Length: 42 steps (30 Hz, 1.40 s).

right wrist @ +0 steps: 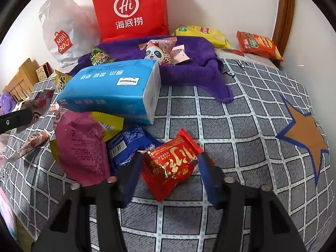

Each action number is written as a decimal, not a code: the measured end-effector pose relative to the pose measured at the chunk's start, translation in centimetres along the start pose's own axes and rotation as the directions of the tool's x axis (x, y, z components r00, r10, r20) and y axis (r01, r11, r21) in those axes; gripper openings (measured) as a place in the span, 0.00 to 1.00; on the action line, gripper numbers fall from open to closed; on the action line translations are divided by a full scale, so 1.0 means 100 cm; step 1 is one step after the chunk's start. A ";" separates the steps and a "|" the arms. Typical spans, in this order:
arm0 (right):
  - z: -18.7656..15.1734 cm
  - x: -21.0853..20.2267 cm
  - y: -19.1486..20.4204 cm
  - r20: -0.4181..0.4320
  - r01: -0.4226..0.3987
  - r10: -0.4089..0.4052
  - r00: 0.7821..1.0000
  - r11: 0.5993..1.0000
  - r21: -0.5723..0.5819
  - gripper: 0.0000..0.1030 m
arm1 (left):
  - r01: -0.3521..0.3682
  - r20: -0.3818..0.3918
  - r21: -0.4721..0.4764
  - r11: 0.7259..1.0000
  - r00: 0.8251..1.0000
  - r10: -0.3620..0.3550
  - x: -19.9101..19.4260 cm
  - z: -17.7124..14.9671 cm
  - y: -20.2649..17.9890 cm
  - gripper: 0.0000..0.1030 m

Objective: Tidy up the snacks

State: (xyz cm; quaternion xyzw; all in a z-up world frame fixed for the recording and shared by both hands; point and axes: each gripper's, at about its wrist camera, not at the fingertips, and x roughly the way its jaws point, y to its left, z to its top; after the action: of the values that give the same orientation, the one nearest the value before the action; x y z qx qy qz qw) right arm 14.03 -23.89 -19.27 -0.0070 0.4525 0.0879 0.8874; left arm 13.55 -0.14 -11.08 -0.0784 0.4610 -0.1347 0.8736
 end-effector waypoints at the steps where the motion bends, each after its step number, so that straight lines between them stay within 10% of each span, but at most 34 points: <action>1: 0.000 0.002 0.001 0.000 -0.001 0.001 1.000 1.000 -0.004 0.64 | -0.001 -0.003 0.000 1.000 1.000 0.001 0.001 0.000 0.000 0.30; 6: 0.002 0.016 -0.001 -0.011 -0.008 0.007 1.000 1.000 -0.011 0.66 | -0.003 -0.010 0.003 1.000 1.000 0.003 0.003 -0.001 -0.001 0.30; 11: 0.000 0.015 -0.011 -0.005 -0.005 0.005 1.000 1.000 0.012 0.31 | -0.009 -0.010 0.007 1.000 1.000 0.009 0.003 -0.001 -0.002 0.30; 42: 0.101 -0.050 0.016 0.207 -0.087 0.083 0.975 0.996 0.012 0.31 | -0.014 0.086 0.048 0.999 0.996 0.010 -0.011 0.082 -0.006 0.30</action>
State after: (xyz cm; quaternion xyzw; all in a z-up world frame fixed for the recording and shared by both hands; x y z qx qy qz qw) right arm 19.03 -22.08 -9.19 0.0309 0.3588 0.1212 0.9250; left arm 19.68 -0.27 -5.42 -0.0599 0.4201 -0.1372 0.8950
